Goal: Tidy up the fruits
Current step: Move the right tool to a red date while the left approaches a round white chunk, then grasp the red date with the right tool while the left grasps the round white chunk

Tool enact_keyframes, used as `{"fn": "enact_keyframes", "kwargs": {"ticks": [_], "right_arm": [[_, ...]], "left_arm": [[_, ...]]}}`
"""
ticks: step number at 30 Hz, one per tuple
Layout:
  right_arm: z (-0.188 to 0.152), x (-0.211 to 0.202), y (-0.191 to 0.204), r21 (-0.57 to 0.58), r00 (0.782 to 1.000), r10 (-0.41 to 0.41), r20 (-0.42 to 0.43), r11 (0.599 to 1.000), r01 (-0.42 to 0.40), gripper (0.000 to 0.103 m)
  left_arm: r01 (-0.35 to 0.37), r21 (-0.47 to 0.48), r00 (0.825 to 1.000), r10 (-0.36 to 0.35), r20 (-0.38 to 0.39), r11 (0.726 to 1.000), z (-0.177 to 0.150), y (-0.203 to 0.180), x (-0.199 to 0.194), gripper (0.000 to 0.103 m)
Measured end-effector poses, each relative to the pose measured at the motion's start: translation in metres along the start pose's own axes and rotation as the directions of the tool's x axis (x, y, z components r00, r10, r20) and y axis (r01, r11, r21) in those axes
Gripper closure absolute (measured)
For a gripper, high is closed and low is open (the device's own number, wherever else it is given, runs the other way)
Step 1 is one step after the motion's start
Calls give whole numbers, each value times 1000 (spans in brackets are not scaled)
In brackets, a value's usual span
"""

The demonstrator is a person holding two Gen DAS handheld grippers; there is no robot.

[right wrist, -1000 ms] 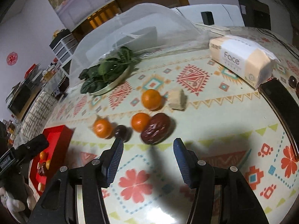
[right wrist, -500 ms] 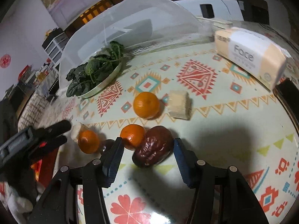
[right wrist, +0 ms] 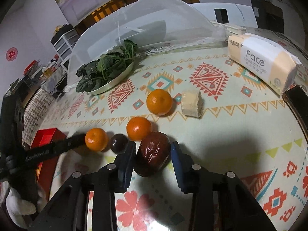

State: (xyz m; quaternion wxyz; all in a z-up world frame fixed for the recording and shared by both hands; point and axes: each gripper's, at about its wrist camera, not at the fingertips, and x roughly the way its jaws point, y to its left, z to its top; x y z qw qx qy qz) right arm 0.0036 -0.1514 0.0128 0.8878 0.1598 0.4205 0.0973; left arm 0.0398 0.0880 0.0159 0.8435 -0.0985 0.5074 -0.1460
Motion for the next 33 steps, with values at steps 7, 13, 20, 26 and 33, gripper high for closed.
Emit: {"fn": "enact_keyframes", "kwargs": {"ticks": [7,13,20,26,33], "right_arm": [[-13,-9,-2,-3,999,40,-20,999,-40,63],[-13,-6,-2,8,998,61,-32,998,-61,63],[-13,-5,0,1,998,61,-35,998,-61,63],[-14,-3,5,-22,998,47,-37,999,-48,63],[-17,-7,19,-83,999,28,-21,996,-30,68]], "left_arm": [[39,23,999,-39,-4,999,-36,9,-26,49],[-31,129,997,22,67,991,-53,1,-45,35],[-124,207,989,105,104,970,-48,-20,-29,35],[-181,214,981,161,108,960,-46,-27,-11,56],[-156,158,982,136,129,975,-53,-15,-30,69]]}}
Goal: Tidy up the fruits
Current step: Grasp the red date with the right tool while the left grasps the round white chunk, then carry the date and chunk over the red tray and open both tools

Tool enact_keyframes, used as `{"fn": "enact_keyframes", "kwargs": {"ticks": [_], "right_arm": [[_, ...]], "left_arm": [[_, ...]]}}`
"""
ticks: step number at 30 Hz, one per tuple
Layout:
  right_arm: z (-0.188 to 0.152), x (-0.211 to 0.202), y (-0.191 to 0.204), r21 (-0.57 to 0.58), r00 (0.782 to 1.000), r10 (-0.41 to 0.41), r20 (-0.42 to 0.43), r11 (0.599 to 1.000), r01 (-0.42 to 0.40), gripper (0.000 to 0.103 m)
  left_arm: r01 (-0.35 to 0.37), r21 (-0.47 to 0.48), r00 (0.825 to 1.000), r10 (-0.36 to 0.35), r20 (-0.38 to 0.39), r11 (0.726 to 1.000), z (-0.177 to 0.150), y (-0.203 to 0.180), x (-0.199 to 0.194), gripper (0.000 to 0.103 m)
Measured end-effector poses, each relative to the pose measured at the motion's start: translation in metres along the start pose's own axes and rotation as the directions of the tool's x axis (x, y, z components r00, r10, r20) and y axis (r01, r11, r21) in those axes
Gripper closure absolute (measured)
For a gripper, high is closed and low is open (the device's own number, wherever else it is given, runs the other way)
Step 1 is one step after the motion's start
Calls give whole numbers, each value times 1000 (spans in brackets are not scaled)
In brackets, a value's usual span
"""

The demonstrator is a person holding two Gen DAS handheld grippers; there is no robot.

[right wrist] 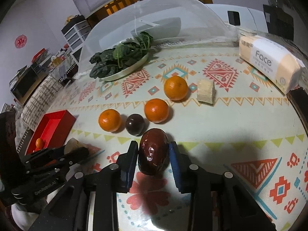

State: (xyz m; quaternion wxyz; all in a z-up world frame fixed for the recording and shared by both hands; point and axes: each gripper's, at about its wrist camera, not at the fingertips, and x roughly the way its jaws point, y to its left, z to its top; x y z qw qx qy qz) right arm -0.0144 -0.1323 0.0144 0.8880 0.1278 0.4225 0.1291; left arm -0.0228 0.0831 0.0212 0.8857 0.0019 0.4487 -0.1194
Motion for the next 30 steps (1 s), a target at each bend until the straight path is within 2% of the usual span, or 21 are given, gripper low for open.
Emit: {"fn": "enact_keyframes", "kwargs": {"ticks": [6,10,12,14,22,25,30], "right_arm": [[-4,-16,15,-13,999,21,33,1000,-21,68],[-4,-31,41,-58,996,60,63,997,-56,68],[-4,-36,57,-89,994,77,74,994,-70,67],[-5,-40,77,-128,992,101,75,988,-91,67],[-7,-25,158,-246,980,198,8,951,-189,67],[-10,-10,185,-280,977,212,-29,937,-211,67],[-15,20,222,-328,975,209,-80,918,-224,67]], "left_arm": [[45,-98,997,-38,73,994,-9,28,-38,69],[75,-203,990,-48,134,976,-21,61,-67,69],[76,-249,986,-37,160,965,-24,80,-78,69],[47,-287,984,6,180,957,-29,100,-90,69],[-6,-417,972,104,212,909,-51,169,-117,69],[-7,-445,972,111,208,896,-59,187,-117,69],[34,-481,966,94,241,876,-68,210,-123,69]]}}
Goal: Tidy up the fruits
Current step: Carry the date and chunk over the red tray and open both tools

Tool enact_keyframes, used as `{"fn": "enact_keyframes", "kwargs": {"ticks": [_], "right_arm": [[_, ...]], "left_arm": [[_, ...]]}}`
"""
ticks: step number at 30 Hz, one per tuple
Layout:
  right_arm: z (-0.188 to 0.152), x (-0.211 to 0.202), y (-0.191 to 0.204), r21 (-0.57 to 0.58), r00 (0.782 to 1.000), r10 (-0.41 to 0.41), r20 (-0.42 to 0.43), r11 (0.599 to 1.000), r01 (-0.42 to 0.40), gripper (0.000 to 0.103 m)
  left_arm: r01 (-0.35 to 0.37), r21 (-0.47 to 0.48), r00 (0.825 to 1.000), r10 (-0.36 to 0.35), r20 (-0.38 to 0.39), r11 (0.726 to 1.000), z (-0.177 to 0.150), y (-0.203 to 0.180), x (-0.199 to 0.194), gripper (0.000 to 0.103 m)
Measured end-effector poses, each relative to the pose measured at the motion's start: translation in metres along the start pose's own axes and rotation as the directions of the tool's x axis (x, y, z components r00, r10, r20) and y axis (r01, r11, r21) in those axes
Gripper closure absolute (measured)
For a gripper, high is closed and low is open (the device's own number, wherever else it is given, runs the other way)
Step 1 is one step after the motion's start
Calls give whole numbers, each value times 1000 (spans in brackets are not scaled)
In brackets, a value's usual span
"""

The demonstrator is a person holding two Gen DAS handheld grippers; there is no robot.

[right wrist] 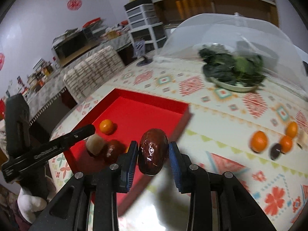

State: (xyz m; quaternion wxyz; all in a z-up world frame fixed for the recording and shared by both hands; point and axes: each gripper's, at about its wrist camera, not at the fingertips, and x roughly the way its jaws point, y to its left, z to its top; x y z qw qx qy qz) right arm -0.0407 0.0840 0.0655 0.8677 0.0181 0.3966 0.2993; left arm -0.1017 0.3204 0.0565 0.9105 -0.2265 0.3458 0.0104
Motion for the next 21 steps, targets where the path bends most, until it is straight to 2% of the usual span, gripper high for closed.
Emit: {"fn": "enact_keyframes", "kwargs": {"ticks": [2,5,7,9,10,12,13,15,16,17,19,20,21], "right_arm": [[4,16,8,-17,1000,-6,-15,1000,6,67],[10,35,14,-25,999,-10,-33,1000,9,67],[14,43,15,-20,999,-5,-40,1000,4,67],[16,46,15,-7,999,7,-37,1000,-7,67],[17,46,15,-4,999,11,-35,1000,-12,67],[18,43,16,-4,1000,17,-26,1000,-17,63],[18,41,15,2,1000,18,-20,1000,-18,61],[18,35,13,19,1000,22,-9,1000,-22,58],[18,32,10,31,1000,26,-4,999,-26,58],[18,28,7,45,999,33,3,998,-33,57],[17,20,2,67,999,38,17,997,-39,54],[16,15,-2,82,999,40,27,996,-42,52],[15,11,-4,91,999,42,33,995,-45,51]], "left_arm": [[5,-19,1000,-5,7,1000,2,9,-1,69],[59,-88,998,-59,7,994,4,28,-1,65],[147,-165,989,-147,14,975,5,43,-1,53],[257,-240,966,-256,35,936,5,56,0,47],[344,-284,938,-343,55,895,5,64,1,43],[481,-359,871,-484,88,800,4,76,5,35],[548,-397,825,-554,112,736,4,82,9,32],[668,-460,712,-682,167,585,1,90,16,29],[715,-486,649,-735,195,503,0,91,20,26],[758,-504,578,-784,226,413,-2,92,24,24],[820,-506,448,-851,276,268,-3,86,26,21],[841,-496,397,-871,290,218,-2,82,27,21],[859,-476,358,-886,296,188,-1,77,25,20]]}}
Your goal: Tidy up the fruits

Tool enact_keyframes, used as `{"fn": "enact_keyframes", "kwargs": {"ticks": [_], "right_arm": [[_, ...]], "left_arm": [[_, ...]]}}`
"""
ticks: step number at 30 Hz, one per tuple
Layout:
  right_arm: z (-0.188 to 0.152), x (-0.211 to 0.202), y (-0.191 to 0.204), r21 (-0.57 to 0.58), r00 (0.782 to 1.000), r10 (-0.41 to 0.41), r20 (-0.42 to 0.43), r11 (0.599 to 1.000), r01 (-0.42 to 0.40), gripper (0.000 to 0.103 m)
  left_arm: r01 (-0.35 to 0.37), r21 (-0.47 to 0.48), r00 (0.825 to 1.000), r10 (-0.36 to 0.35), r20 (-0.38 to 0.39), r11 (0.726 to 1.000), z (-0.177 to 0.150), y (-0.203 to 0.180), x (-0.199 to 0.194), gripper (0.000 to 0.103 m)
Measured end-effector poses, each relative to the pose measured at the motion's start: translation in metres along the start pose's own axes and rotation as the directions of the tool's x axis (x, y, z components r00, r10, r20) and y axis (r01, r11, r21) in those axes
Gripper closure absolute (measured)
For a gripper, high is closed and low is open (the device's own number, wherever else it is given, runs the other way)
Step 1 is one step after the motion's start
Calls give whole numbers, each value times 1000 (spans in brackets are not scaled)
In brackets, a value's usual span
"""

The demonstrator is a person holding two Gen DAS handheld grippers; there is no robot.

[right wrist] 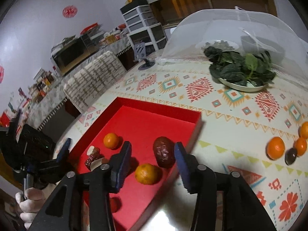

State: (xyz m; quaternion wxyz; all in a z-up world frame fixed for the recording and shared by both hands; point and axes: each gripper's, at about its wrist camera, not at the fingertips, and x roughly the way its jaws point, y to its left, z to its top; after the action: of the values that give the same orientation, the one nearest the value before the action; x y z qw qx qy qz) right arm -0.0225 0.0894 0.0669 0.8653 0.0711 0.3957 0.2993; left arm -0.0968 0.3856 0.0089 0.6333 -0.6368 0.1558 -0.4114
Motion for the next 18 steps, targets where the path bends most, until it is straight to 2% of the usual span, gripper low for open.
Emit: {"fn": "enact_keyframes", "kwargs": {"ticks": [3,5,10,14,18], "right_arm": [[-4,-13,-7,19,1000,2,20,1000,-3,50],[-7,-22,-11,18,999,-6,32,1000,5,50],[-17,-44,-22,26,998,-24,61,999,22,45],[-24,-61,-33,39,996,-32,83,999,29,45],[-31,-75,-46,64,994,-36,99,997,30,44]], "left_arm": [[83,73,995,-78,-64,994,-9,-17,17,12],[135,117,986,-122,-115,984,-18,-30,29,11],[204,189,963,-162,-215,961,-36,-52,52,5],[207,248,949,-133,-287,946,-59,-71,73,4],[156,327,940,-38,-340,932,-81,-85,92,4]]}}
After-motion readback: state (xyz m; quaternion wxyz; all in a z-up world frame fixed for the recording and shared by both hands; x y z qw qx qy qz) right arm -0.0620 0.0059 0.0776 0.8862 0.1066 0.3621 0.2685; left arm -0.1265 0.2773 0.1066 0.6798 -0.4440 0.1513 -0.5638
